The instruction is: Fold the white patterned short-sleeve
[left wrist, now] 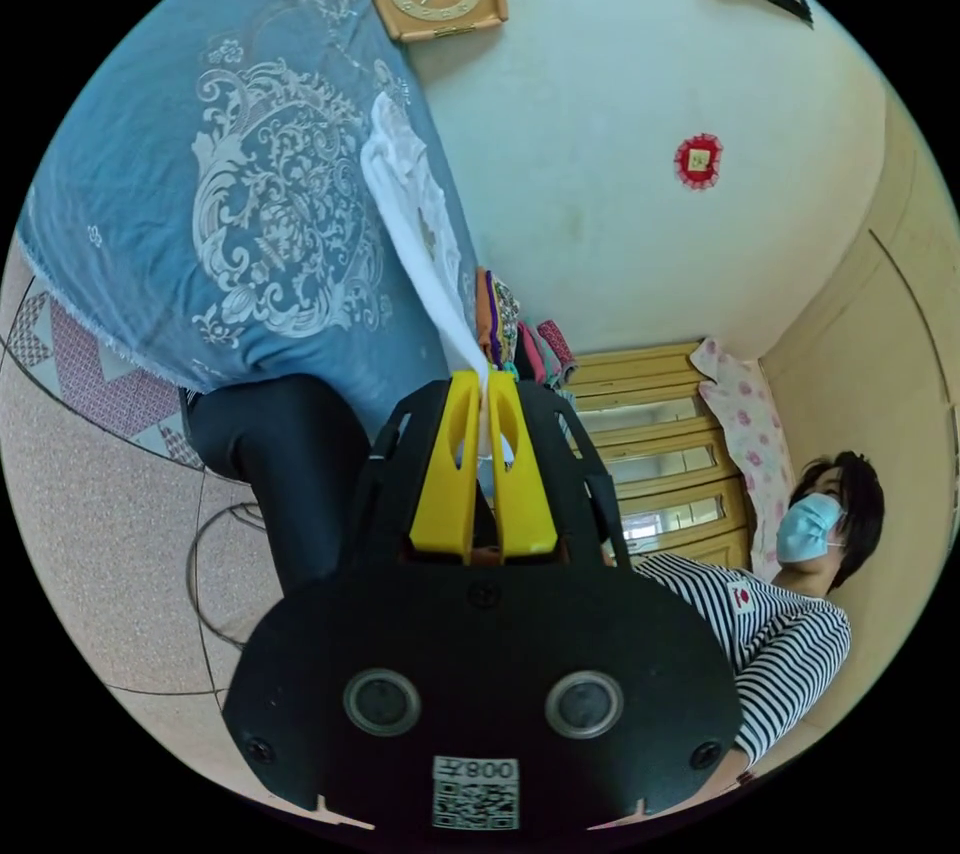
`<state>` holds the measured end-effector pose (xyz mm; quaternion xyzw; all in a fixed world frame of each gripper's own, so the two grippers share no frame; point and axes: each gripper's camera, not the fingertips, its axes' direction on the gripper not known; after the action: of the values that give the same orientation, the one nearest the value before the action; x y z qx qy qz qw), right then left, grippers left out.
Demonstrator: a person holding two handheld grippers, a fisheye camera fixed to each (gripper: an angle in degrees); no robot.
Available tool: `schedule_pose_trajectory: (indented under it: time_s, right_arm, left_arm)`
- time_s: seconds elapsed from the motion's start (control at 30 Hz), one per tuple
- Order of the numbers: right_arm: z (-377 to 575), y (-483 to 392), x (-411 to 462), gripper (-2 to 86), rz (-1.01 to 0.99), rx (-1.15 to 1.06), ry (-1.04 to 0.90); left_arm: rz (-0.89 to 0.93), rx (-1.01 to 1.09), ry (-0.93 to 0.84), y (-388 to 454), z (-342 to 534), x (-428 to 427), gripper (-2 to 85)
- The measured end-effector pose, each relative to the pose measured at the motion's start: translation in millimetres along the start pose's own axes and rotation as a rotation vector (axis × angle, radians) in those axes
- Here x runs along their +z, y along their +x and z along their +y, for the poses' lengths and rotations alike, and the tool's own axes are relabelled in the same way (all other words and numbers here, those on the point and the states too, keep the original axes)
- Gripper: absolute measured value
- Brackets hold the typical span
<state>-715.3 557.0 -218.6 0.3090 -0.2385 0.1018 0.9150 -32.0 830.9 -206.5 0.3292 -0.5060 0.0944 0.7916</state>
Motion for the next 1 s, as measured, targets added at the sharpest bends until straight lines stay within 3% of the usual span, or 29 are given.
schedule_pose_trajectory:
  time_s: [0.57,1.0]
  right_arm:
    - [111,5,-39,0.9,-0.031,-0.022,-0.009]
    - [153,22,-39,1.1,-0.089,-0.045,0.057]
  left_arm:
    - [0.072,-0.021,-0.011,-17,111,-46,1.2]
    - [0.101,-0.019,0.003,-14,123,-58,1.1]
